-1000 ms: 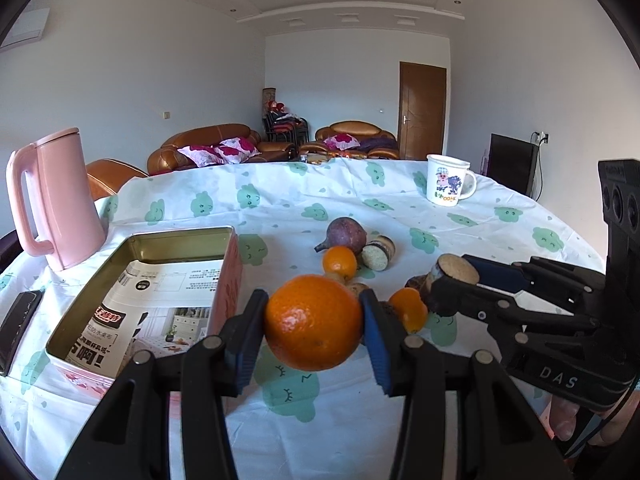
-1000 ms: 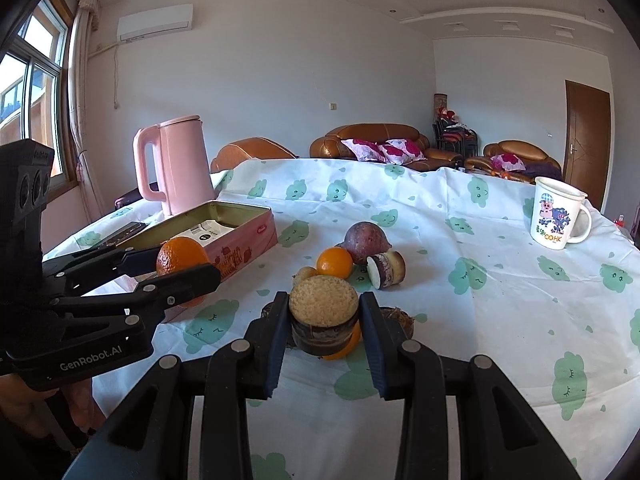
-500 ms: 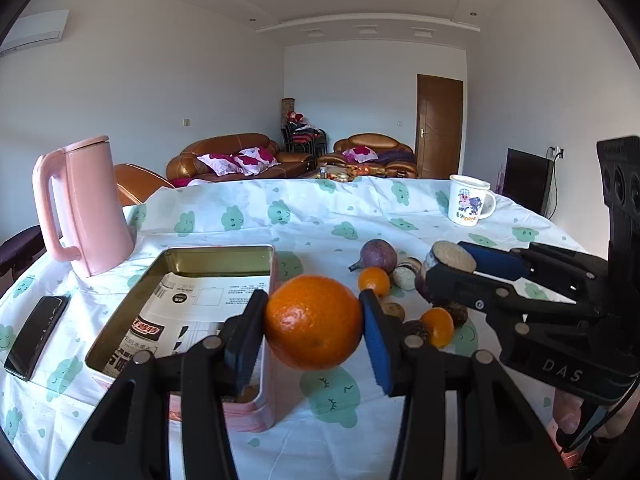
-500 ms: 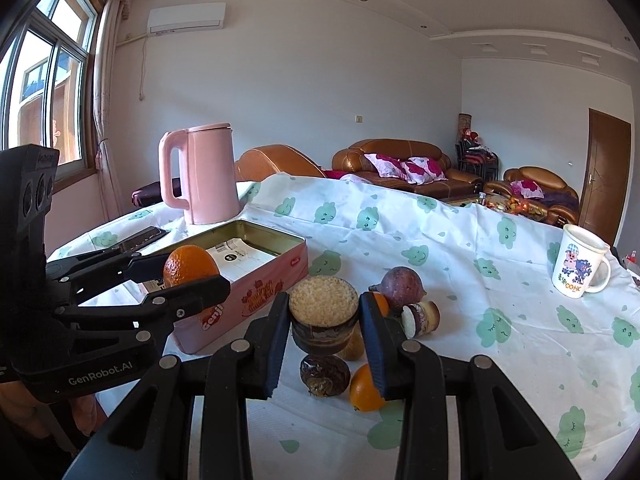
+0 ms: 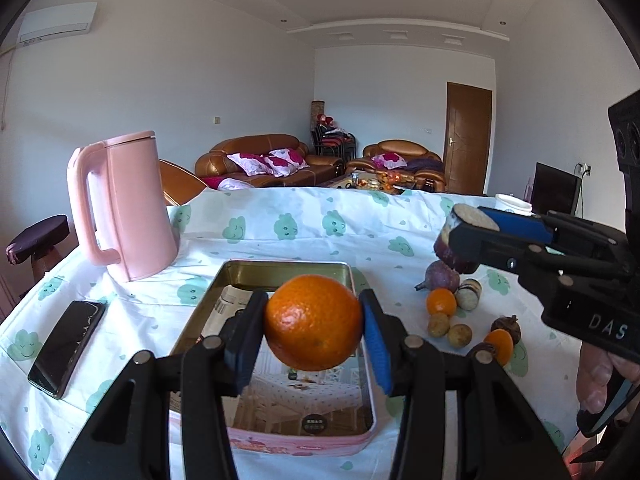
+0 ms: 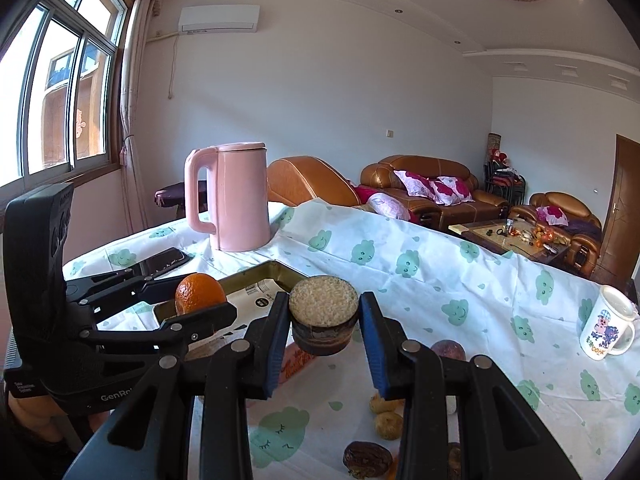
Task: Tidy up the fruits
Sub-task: 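Carry both held items into the pink tin box and open both tools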
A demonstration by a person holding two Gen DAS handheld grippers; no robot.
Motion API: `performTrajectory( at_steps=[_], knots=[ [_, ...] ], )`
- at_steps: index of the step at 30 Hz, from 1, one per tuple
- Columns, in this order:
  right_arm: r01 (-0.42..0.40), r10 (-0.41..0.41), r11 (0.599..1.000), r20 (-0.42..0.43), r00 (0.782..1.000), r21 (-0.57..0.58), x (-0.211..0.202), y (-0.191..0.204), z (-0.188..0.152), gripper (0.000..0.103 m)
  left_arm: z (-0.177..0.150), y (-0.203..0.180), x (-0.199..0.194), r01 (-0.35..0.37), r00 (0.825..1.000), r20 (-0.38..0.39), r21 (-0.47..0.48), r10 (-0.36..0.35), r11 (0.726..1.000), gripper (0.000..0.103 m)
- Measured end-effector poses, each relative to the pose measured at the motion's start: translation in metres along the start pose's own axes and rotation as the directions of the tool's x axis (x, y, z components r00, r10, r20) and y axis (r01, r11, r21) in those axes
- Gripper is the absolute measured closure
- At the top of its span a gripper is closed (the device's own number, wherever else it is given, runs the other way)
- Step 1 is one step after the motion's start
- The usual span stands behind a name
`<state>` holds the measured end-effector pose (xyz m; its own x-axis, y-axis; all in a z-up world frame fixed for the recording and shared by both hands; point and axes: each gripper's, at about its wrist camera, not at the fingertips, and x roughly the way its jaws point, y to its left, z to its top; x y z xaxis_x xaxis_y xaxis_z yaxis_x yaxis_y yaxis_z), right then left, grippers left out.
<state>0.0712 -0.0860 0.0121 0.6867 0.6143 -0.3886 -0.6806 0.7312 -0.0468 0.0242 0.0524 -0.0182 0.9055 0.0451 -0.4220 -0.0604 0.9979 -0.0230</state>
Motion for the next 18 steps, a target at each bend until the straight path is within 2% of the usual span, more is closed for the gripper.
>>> performTrajectory(
  at_steps=[7,18],
  knots=[
    [-0.046,0.045,0.999,-0.036,0.998,-0.016,0.034,0.019,0.01,0.066,0.008,0.027,0.016,-0.036,0.999,-0.016,-0.014,0.036,0.999,0.055],
    [-0.074,0.075,0.997,-0.123,0.99,0.012,0.086,0.032,-0.003,0.066,0.006,0.052,0.045,-0.05,0.995,-0.085,-0.046,0.046,0.998,0.055]
  ],
)
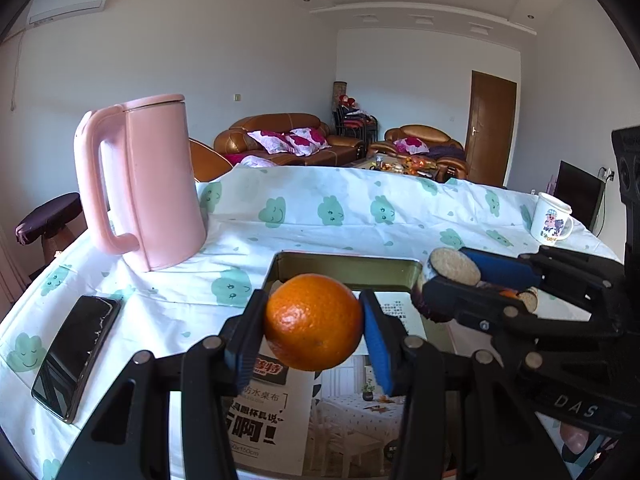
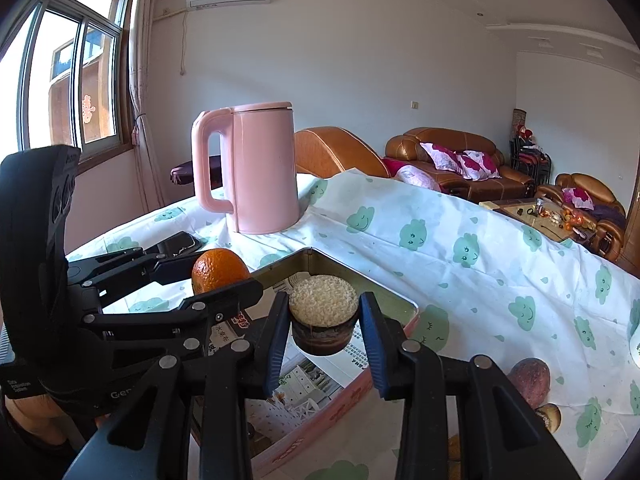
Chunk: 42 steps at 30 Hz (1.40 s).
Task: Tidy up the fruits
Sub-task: 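Carry both held items into the pink tin box and open both tools, then grasp a dark passion fruit with the left tool while the right tool grasps an orange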
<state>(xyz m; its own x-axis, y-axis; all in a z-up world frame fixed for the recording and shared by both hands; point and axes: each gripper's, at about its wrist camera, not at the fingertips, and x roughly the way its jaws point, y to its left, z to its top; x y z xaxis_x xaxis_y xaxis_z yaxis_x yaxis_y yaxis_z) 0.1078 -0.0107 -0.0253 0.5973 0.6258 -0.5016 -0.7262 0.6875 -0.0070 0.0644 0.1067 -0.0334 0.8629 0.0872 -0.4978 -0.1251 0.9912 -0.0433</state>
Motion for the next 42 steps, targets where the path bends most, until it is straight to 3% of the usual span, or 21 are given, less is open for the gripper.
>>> performTrajectory(
  at_steps=[21,22,24,27,29,34,38,42],
  knots=[
    [-0.028,0.028,1.0,-0.161,0.987,0.001,0.044,0.003,-0.018,0.065,-0.01,0.007,0.025,-0.057,0.991,-0.119,0.042,0.062,0.997,0.054],
    [-0.021,0.02,1.0,-0.154,0.988,-0.001,0.043,0.003,-0.018,0.064,-0.01,0.007,0.023,-0.07,0.991,-0.107,0.045,0.074,0.997,0.052],
    [0.014,-0.014,1.0,-0.125,0.992,0.0,0.034,0.002,-0.017,0.051,-0.01,0.009,0.015,-0.088,0.992,-0.084,0.033,0.09,0.996,0.045],
    [-0.011,0.012,1.0,-0.071,0.997,0.017,0.007,-0.003,-0.018,0.046,-0.009,0.011,-0.004,-0.079,0.997,-0.026,-0.007,0.079,0.997,0.018],
    [0.01,-0.01,1.0,-0.036,0.999,0.01,-0.015,-0.008,-0.022,0.045,-0.008,0.006,-0.019,-0.068,0.997,0.029,-0.013,0.069,0.998,0.007],
    [0.131,-0.131,0.991,-0.008,0.991,0.024,-0.07,-0.036,-0.049,0.038,-0.01,-0.03,-0.039,0.017,0.997,0.081,0.012,-0.018,1.0,0.006],
    [0.259,-0.259,0.964,-0.005,0.966,0.067,-0.104,-0.067,-0.077,0.038,-0.017,-0.069,-0.038,0.087,0.994,0.066,0.061,-0.091,0.994,0.006],
    [0.309,-0.308,0.941,-0.03,0.951,0.14,-0.122,-0.092,-0.1,0.038,-0.029,-0.107,-0.028,0.15,0.988,0.009,0.115,-0.152,0.982,0.006]
  ],
)
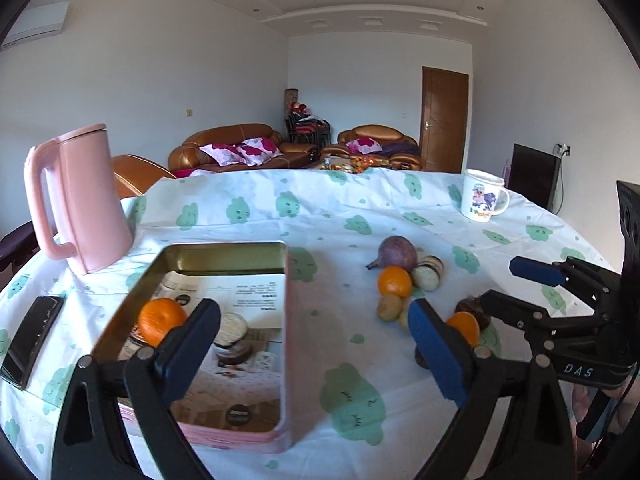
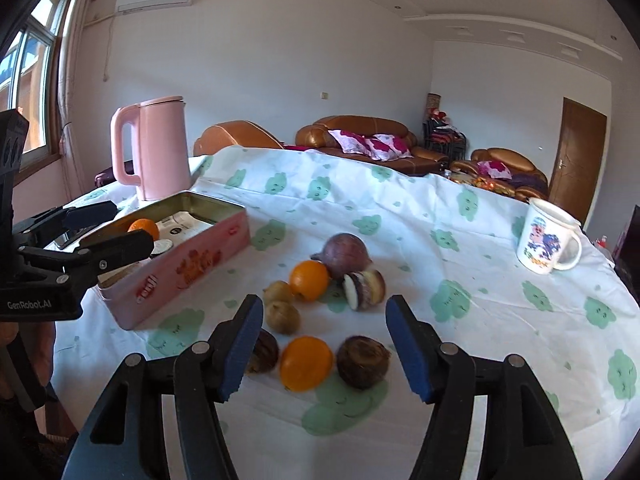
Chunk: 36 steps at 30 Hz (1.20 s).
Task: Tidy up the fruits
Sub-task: 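Grasp a dark passion fruit with the left tool while the right tool grasps an orange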
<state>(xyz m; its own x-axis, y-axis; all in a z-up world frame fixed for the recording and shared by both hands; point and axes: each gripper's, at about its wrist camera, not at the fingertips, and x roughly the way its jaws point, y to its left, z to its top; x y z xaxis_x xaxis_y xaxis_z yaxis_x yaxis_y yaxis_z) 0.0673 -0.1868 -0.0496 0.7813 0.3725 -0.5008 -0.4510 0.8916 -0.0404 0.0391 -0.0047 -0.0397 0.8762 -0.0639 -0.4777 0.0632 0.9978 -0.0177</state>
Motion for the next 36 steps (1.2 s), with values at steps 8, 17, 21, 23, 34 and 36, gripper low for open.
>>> performTrajectory(
  at_steps=[8,17,21,23,34,36],
  knots=[
    [0.005,-0.005,0.998,0.002,1.0,0.066,-0.005,-0.021,-0.017,0.038,-0.012,-0.05,0.032,0.121,0.985,-0.133,0.06,-0.112,0.991,0.013],
    [0.011,-0.013,0.997,0.02,1.0,0.071,-0.005,-0.02,-0.016,0.038,-0.014,-0.064,0.059,0.248,0.936,-0.268,0.047,-0.228,0.968,0.053],
    [-0.008,0.007,0.999,0.013,1.0,0.045,0.0,-0.01,-0.012,0.038,-0.015,-0.057,0.051,0.236,0.947,-0.232,0.034,-0.222,0.971,0.065],
    [-0.022,0.022,1.0,0.003,1.0,0.009,0.005,-0.001,-0.011,0.038,-0.014,-0.046,0.046,0.214,0.958,-0.198,0.014,-0.207,0.977,0.065],
    [-0.038,0.01,0.987,-0.181,0.983,-0.153,0.042,0.031,-0.009,0.061,-0.013,-0.028,0.036,0.184,0.975,-0.125,-0.019,-0.185,0.983,0.065],
    [-0.023,-0.008,0.986,-0.189,0.982,-0.163,0.044,0.033,-0.01,0.061,-0.013,-0.029,0.036,0.183,0.975,-0.123,-0.016,-0.183,0.983,0.065]
  ],
)
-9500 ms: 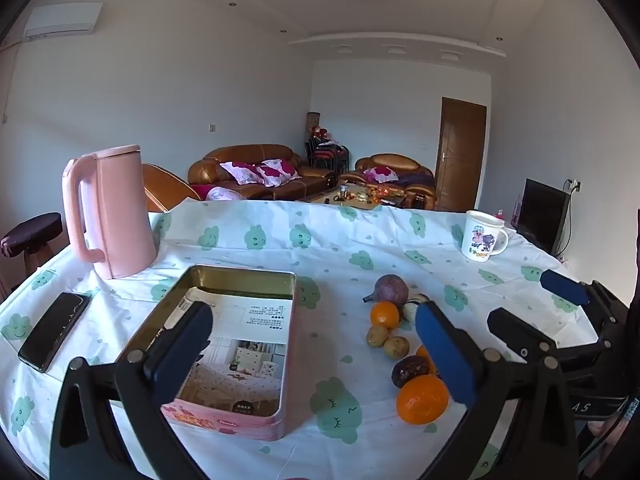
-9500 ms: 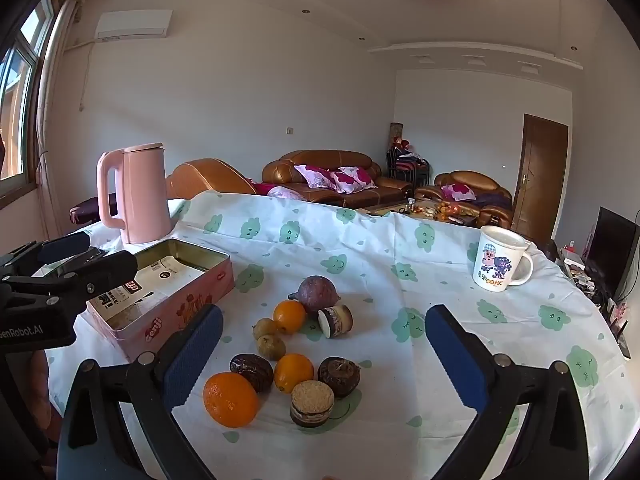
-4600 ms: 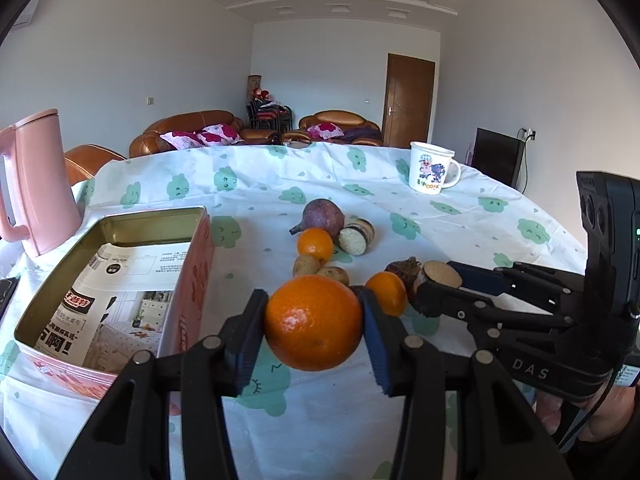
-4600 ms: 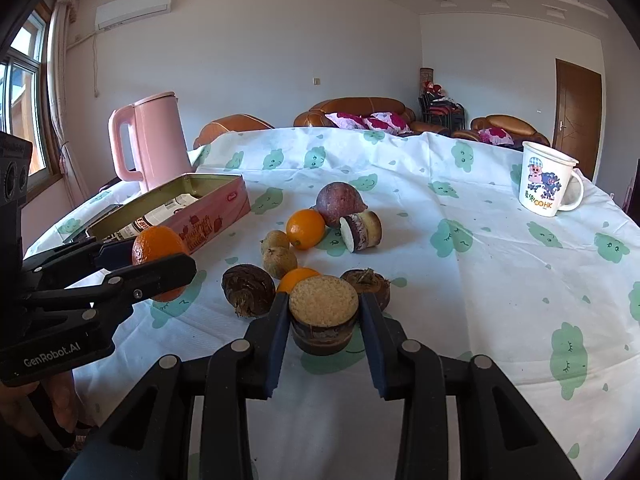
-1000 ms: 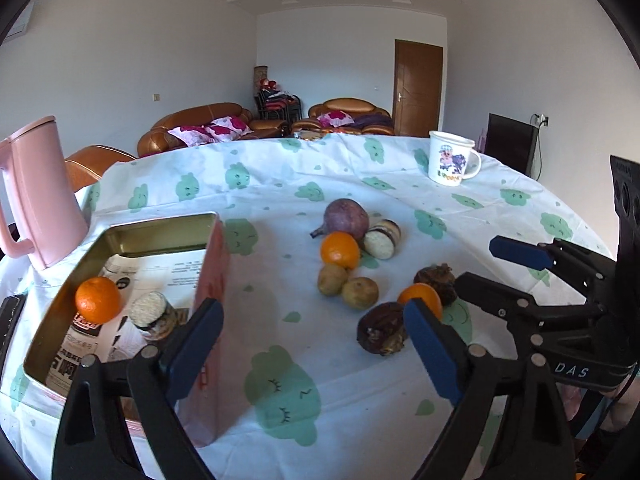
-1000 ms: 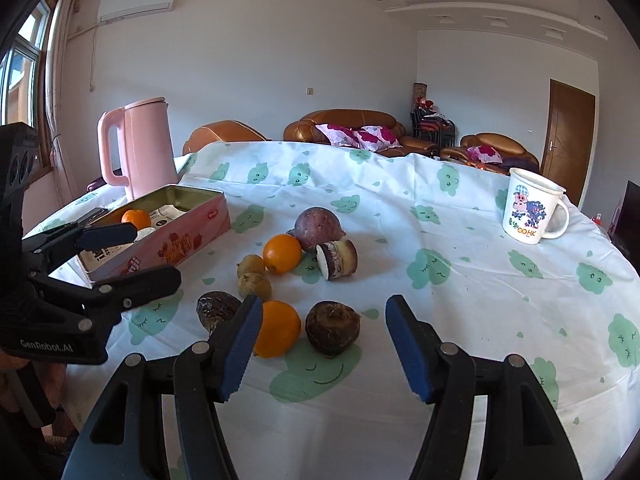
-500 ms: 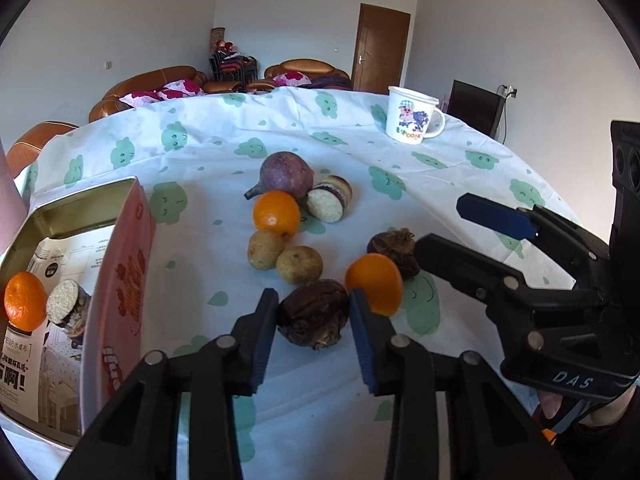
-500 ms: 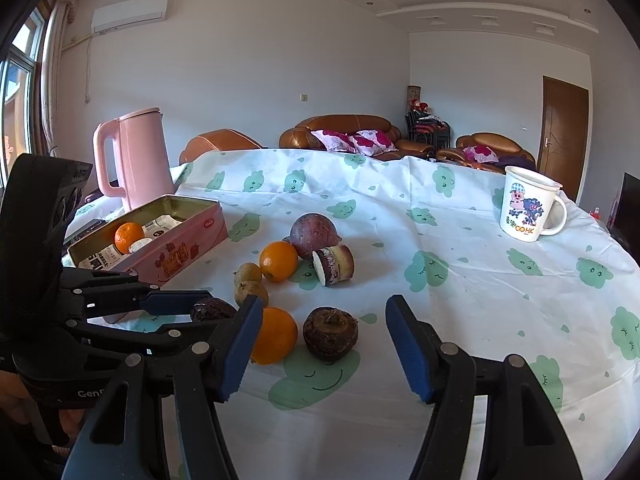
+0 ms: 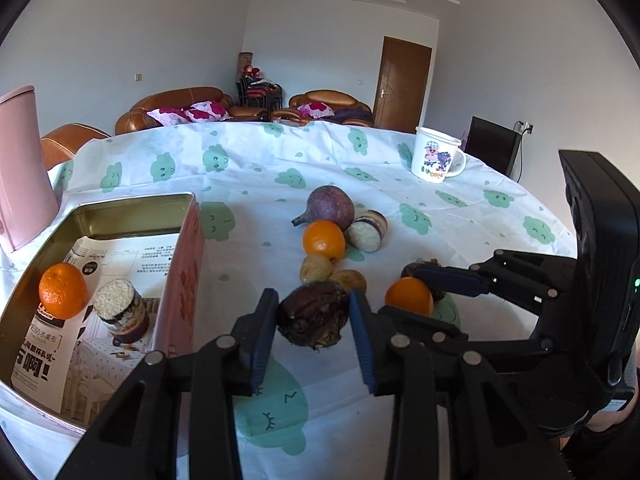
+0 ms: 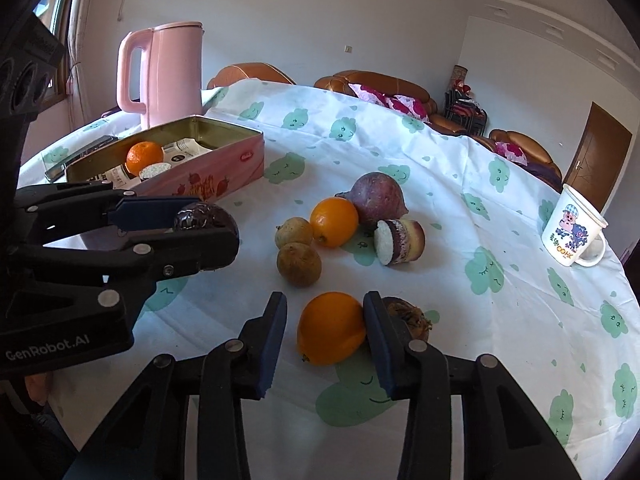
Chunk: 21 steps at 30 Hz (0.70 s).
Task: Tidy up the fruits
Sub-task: 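Grasp a dark passion fruit with the left tool while the right tool grasps an orange, then carry the passion fruit and orange into the tin box and open both tools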
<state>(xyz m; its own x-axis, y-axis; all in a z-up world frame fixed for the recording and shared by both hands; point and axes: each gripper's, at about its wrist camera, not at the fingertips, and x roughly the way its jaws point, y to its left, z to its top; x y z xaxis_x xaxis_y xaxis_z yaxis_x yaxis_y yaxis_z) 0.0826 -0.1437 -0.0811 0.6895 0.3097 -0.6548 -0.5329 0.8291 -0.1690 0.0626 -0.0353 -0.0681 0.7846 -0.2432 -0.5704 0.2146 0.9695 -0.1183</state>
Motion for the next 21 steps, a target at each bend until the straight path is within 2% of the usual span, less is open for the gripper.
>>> performTrajectory(
  at_steps=[4,9,15,21],
  knots=[
    [0.048,-0.048,0.999,-0.012,0.999,-0.012,0.001,0.002,-0.001,0.065,0.0,0.001,-0.002,0.006,1.0,0.012,-0.009,-0.005,1.0,0.065],
    [0.021,-0.022,1.0,0.006,1.0,0.023,-0.003,-0.004,0.0,0.068,-0.002,0.0,-0.005,0.008,0.999,0.031,0.005,-0.008,1.0,0.065],
    [-0.01,0.002,0.997,0.095,0.995,0.075,-0.016,-0.011,-0.003,0.069,-0.002,-0.001,-0.01,0.008,0.998,0.062,0.014,-0.008,1.0,0.065],
    [-0.049,0.026,0.992,0.195,0.98,0.114,-0.03,-0.017,-0.007,0.069,-0.004,-0.005,-0.015,-0.011,0.995,0.097,0.036,0.007,0.999,0.065]
  ],
)
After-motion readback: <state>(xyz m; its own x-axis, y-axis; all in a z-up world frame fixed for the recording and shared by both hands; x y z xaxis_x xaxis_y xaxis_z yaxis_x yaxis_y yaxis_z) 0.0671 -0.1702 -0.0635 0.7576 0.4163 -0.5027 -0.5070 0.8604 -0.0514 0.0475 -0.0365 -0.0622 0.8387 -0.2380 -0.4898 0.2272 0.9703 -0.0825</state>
